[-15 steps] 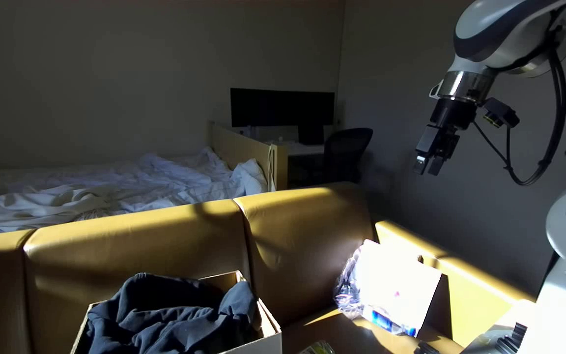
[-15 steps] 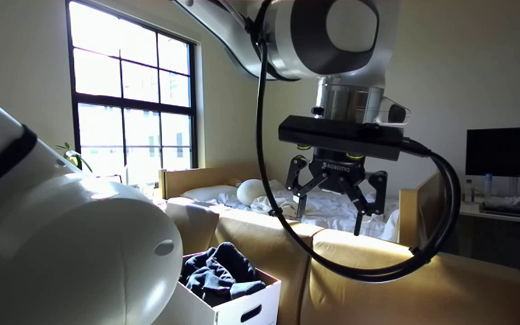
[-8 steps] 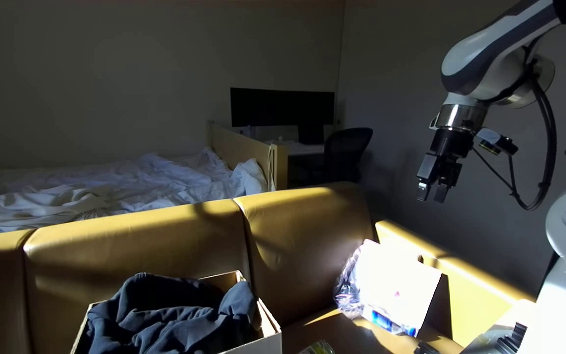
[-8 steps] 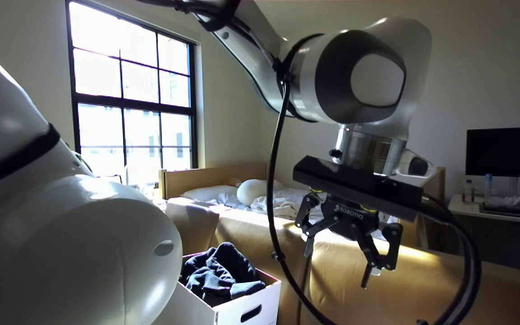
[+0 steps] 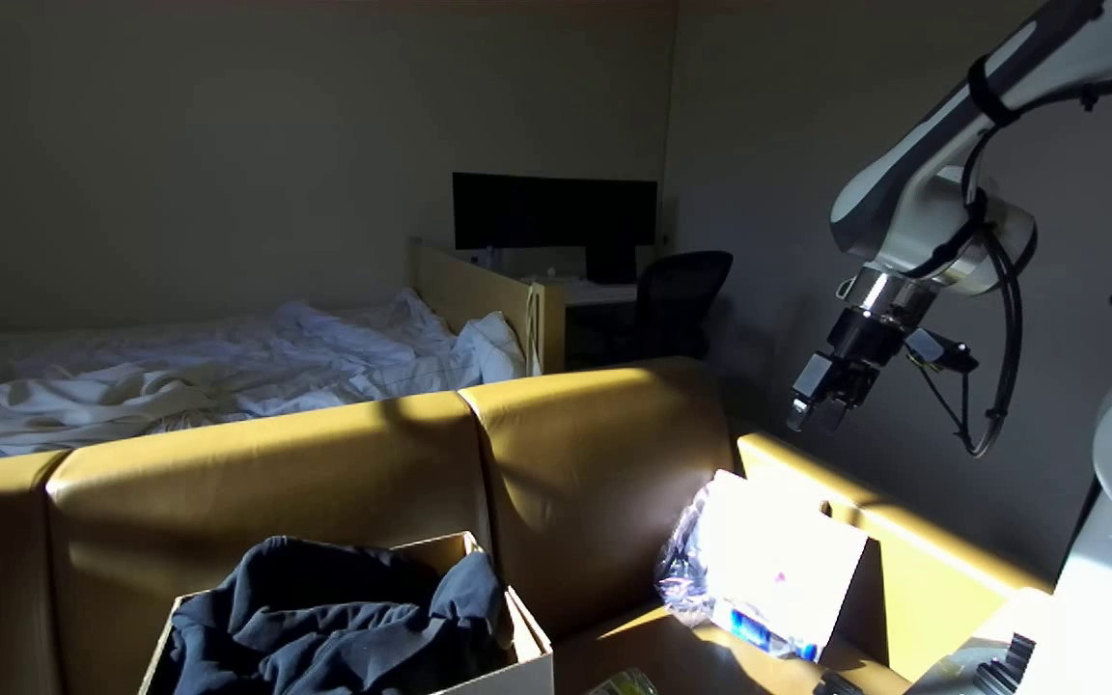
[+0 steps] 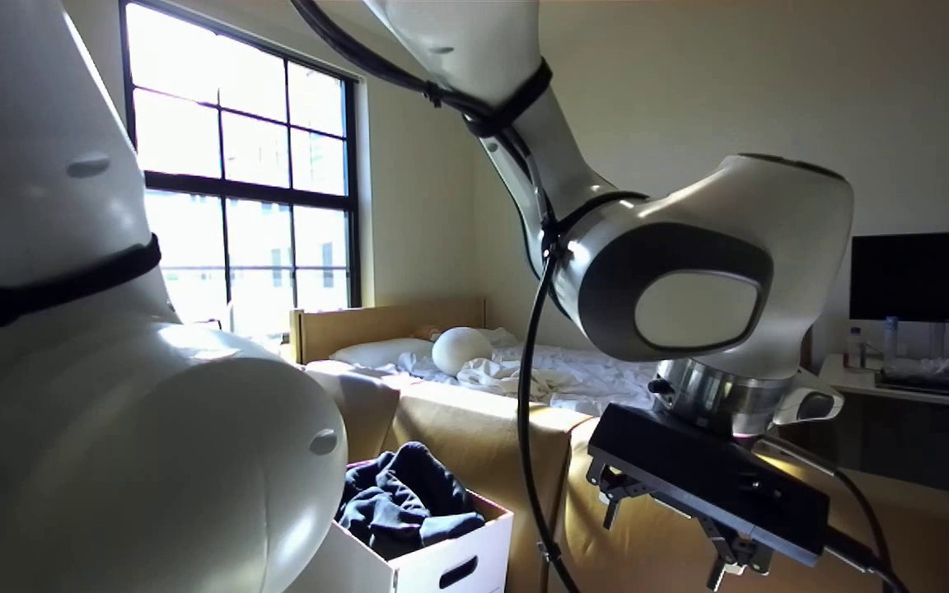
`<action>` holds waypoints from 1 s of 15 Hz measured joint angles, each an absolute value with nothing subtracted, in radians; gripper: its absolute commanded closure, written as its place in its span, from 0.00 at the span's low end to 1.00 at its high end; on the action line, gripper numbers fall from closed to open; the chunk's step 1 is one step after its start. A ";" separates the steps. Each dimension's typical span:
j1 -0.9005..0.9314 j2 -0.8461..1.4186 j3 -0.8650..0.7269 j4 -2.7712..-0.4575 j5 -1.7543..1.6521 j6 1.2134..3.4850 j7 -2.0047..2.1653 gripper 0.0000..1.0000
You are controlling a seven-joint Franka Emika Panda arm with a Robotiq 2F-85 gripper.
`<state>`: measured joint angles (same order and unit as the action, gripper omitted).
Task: Pick up the water bottle and put it into the box
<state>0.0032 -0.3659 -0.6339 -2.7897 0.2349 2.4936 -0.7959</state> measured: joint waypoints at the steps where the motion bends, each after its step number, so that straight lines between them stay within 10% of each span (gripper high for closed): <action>1: 0.028 -0.335 -0.647 -2.790 0.293 2.521 -0.828 0.00; 15: 0.015 -0.154 -0.617 -2.770 0.384 2.529 -0.846 0.00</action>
